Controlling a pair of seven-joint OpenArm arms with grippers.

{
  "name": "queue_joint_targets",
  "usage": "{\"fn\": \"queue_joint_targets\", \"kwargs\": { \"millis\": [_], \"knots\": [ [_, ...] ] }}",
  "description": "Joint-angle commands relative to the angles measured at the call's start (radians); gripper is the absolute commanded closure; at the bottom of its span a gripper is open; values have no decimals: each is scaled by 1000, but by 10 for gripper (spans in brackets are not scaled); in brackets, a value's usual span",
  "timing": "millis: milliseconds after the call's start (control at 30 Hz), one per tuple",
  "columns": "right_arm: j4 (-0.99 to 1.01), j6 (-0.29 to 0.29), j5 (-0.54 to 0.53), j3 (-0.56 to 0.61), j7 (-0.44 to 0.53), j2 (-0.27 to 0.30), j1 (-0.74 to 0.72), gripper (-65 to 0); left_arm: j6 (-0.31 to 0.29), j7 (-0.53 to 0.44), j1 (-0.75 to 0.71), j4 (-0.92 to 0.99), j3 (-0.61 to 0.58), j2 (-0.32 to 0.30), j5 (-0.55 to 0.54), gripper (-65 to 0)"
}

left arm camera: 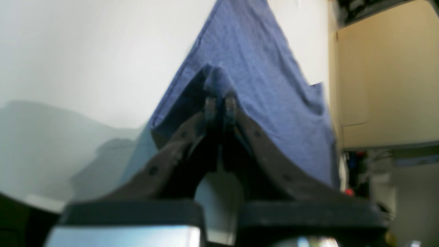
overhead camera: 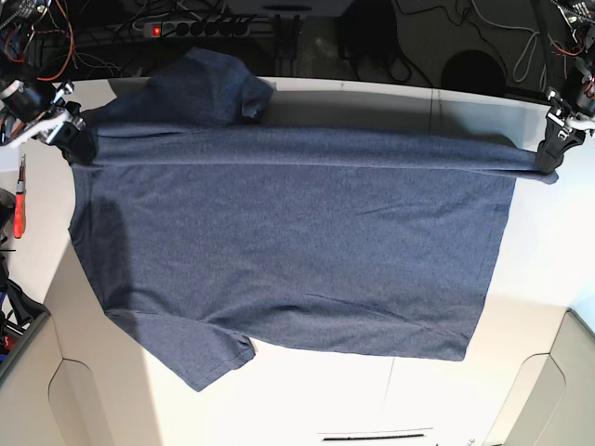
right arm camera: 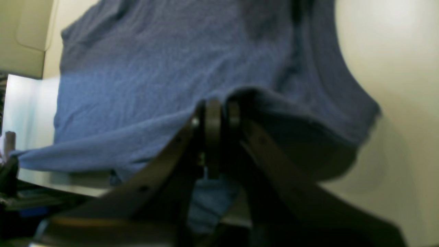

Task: Layout the t-shirt on the table in an organized manner, then fold the t-shirt properly
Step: 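Lift the shoulder edge with both grippers and fold it over toward the hem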

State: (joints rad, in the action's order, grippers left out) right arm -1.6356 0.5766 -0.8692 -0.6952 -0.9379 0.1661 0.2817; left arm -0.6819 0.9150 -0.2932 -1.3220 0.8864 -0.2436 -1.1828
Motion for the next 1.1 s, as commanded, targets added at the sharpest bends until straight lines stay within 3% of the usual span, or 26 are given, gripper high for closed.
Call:
{"fn": "queue_joint_targets", "kwargs": {
  "millis": [0,233,467,733,1067],
  "knots": [
    [-16,3,8,4,30,14,-18,0,-16,-32,13,-17,-7,-18,-3,0],
    [-12,-10,152,71,106,37,-97,0,-16,-180,39,-16,-117,-23,159,0],
    [35,-16,237,119,176,36,-130,0,-16,-200,82,-13,-121,-23,241,0],
    [157,-16,252,167,202,36,-194,0,-16,-217,113,3,-121,-25,285,0],
    [163,-16,230,167,201,38,-212,0,-16,-238,127,3,-121,-26,275,0]
  ]
}}
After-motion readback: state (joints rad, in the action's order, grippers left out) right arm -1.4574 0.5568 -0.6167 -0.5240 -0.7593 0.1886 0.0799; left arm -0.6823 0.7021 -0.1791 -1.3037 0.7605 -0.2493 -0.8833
